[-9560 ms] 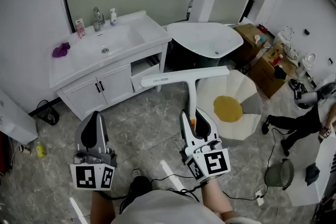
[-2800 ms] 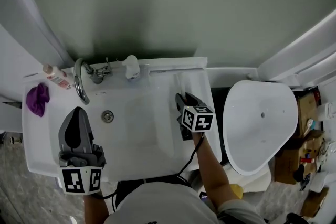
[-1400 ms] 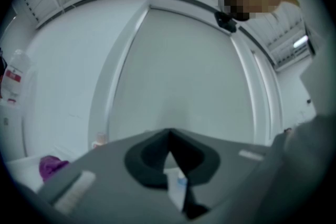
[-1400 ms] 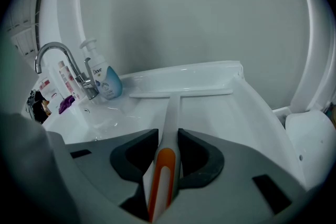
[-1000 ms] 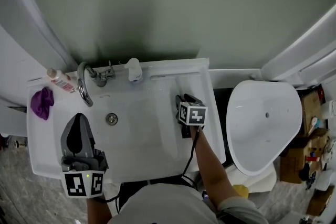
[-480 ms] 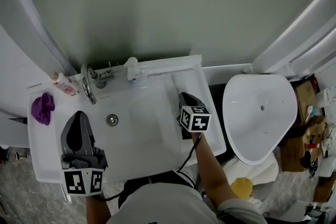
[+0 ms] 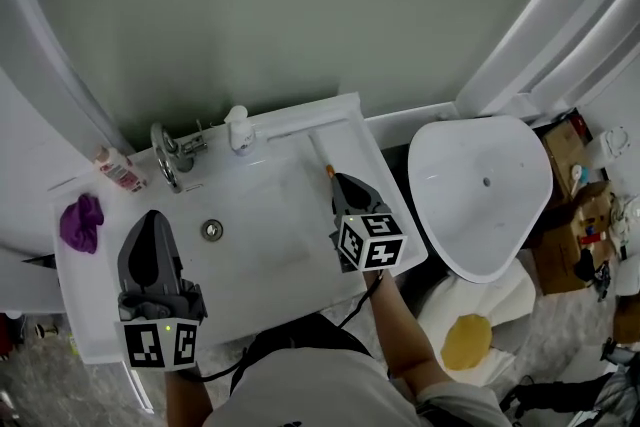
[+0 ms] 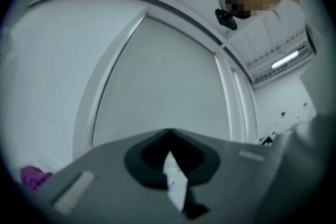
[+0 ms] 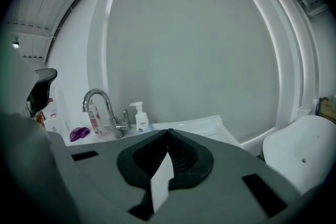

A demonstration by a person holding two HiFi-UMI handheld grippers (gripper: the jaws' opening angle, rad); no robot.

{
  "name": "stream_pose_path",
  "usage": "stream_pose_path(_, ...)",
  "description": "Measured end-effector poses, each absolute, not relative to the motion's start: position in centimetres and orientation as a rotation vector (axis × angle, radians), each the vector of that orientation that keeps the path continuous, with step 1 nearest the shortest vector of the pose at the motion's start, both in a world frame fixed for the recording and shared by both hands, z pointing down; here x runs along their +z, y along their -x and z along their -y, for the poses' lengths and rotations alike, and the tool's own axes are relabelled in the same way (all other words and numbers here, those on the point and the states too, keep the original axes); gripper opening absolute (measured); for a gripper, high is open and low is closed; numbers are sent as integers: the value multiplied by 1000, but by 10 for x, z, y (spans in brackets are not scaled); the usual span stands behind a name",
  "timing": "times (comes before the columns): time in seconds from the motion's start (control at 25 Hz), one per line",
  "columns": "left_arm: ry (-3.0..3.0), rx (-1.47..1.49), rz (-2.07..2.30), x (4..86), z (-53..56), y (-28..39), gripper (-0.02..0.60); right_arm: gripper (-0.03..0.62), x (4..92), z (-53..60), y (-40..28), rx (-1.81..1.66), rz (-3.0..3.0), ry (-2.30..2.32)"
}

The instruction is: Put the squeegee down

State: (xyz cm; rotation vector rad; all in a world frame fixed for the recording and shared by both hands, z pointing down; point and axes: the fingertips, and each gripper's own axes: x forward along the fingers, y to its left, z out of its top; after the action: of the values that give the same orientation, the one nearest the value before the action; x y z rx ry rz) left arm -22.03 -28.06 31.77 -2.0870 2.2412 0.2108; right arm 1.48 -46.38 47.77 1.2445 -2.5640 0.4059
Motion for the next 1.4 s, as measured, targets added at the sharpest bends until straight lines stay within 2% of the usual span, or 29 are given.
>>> stream_pose_path(1.4,2304,299,-1947,294,213,206,5,2,327,290,-51,-29,2678,-1602)
